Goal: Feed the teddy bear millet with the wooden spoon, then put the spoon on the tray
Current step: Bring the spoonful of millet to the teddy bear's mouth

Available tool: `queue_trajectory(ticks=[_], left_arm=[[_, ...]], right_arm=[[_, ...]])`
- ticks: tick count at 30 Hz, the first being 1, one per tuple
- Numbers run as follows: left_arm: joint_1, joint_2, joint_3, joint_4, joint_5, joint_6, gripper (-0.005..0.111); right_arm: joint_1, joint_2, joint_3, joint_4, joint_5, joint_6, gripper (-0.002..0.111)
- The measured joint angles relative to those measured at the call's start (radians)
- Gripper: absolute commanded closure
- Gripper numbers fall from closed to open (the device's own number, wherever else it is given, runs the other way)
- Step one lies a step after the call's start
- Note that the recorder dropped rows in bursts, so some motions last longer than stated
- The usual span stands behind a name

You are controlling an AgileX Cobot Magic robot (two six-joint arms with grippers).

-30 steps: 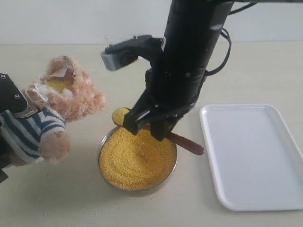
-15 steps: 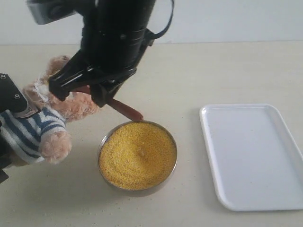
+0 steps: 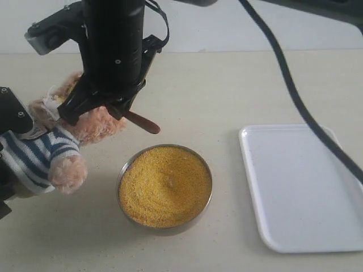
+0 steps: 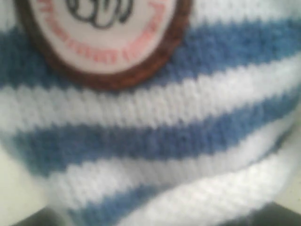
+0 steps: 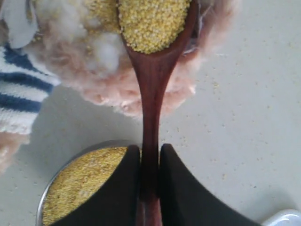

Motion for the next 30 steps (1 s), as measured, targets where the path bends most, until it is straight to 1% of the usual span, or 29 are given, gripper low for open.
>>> queue_trajectory(ticks=[5,9,16,24,30], left_arm=[[0.0,0.0,0.0,0.0,-0.006,0.0,0.103],[0.0,0.0,0.0,0.0,-0.006,0.0,0.103],[0.0,0.0,0.0,0.0,-0.006,0.0,0.103],[0.0,0.0,0.0,0.0,-0.008,0.0,0.103],[0.0,0.0,0.0,0.0,-0.011,-0.003,0.103]], right_arm=[[0.011,0.0,-0.002,-0.105,0.0,-0.02,0.109],[0.054,0.0,-0.002,-0.223,0.0,-0.038,0.109],[0.13,0.0,-0.002,-0.37,-0.002,-0.051,0.109],[0.141,0.0,0.003,-0.488,-0.002,-0.057,0.109],[0.186,0.0,0.066,-0.6,-0.003,-0.054,0.109]])
